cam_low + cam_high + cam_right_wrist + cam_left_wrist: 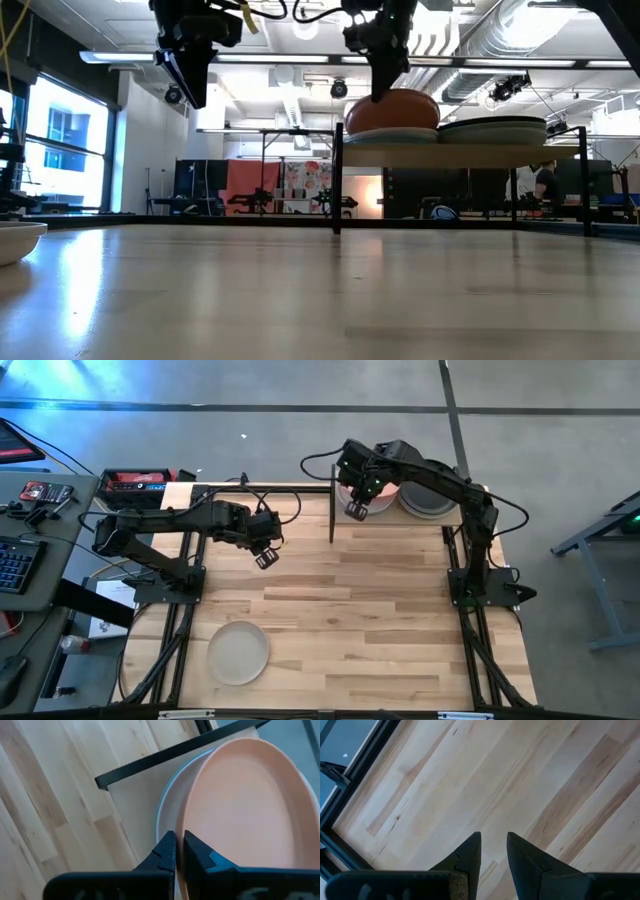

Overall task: Place and stack plates onto a shelf
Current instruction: Stack the brown plate on top of the white plate on the shelf

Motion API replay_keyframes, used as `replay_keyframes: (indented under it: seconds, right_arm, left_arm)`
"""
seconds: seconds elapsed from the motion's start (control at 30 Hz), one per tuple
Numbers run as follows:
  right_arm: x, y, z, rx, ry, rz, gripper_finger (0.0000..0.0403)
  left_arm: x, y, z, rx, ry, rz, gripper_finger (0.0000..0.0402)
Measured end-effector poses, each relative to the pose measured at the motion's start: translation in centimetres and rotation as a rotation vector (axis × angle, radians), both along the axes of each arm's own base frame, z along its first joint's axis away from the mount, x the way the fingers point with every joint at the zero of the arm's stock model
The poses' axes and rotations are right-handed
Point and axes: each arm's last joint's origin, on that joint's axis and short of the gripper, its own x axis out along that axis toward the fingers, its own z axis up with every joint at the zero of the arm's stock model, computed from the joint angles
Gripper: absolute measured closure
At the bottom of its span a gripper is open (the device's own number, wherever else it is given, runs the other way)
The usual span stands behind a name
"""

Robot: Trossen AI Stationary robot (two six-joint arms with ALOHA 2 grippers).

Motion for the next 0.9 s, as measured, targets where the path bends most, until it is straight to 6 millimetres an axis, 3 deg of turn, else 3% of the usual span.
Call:
replay_keyframes:
  seconds: [0.2,0.9]
  right_arm:
    - [0.0,0.0,0.0,-0.069,0.036,0.009,0.0402]
    - [0.7,-0.2,-1.3,0.001,0.062,0.038,0.0402]
  left_arm:
    - [0.0,0.0,0.0,0.0,0.0,0.001,0.0319]
    - [0.0,0.0,0.0,0.0,0.0,0.001,0.0319]
